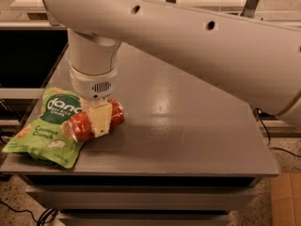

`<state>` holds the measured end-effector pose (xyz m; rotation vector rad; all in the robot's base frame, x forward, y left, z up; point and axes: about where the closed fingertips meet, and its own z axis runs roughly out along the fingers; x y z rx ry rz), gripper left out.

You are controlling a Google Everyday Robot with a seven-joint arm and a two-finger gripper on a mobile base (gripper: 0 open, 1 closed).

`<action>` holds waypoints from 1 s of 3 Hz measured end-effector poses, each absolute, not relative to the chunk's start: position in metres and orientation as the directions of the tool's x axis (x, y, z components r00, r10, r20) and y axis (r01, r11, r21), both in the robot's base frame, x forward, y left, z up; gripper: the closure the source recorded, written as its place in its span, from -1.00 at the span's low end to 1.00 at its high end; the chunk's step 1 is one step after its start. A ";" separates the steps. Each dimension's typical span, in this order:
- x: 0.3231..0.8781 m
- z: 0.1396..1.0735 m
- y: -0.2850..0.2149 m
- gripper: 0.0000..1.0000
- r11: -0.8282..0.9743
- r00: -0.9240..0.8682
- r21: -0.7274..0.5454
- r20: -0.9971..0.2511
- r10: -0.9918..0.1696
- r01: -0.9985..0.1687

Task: Move coke can near green rice chip bag

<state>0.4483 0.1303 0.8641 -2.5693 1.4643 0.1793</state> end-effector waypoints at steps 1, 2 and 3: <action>0.449 0.859 0.138 1.00 -0.537 0.545 -0.096 -0.194 -0.816 -0.838; 0.453 0.855 0.142 1.00 -0.569 0.577 -0.101 -0.201 -0.792 -0.816; 0.456 0.853 0.144 0.66 -0.580 0.588 -0.106 -0.209 -0.781 -0.808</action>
Offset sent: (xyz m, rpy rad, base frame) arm 0.0096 0.0153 -0.0140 0.0196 0.0052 0.1345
